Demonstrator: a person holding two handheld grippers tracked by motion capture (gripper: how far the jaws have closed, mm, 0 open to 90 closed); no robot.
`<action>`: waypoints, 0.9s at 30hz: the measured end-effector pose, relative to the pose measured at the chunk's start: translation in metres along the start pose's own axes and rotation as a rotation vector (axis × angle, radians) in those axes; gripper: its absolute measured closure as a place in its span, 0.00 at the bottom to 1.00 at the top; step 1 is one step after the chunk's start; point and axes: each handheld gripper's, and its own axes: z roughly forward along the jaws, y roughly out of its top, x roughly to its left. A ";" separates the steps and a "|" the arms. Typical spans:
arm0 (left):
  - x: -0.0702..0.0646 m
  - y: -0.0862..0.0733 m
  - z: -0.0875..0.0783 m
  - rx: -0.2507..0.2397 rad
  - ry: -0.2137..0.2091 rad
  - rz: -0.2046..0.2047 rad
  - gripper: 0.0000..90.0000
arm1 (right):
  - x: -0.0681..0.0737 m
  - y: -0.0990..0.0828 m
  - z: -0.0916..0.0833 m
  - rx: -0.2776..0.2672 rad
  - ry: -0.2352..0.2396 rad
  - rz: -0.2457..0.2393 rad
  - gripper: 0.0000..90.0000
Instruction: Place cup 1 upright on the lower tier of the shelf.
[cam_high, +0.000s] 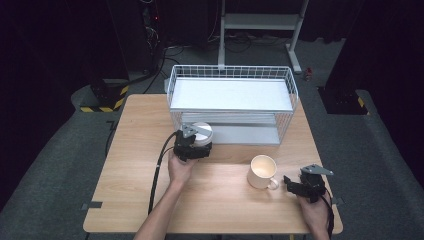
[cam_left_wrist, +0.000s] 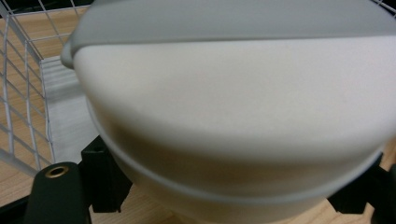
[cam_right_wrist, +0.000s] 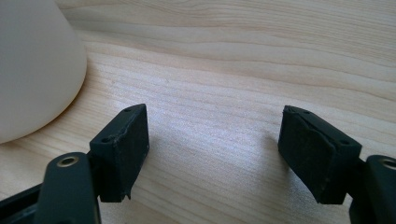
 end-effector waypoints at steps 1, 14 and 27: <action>0.000 0.000 0.000 0.000 0.000 0.000 0.21 | 0.000 0.000 0.000 0.000 0.000 -0.001 0.28; 0.013 0.004 0.017 0.016 0.028 -0.024 0.21 | 0.000 0.000 0.000 0.000 0.000 0.000 0.28; 0.020 0.004 0.024 -0.006 0.042 -0.058 0.21 | 0.000 0.000 0.000 0.000 0.000 0.000 0.28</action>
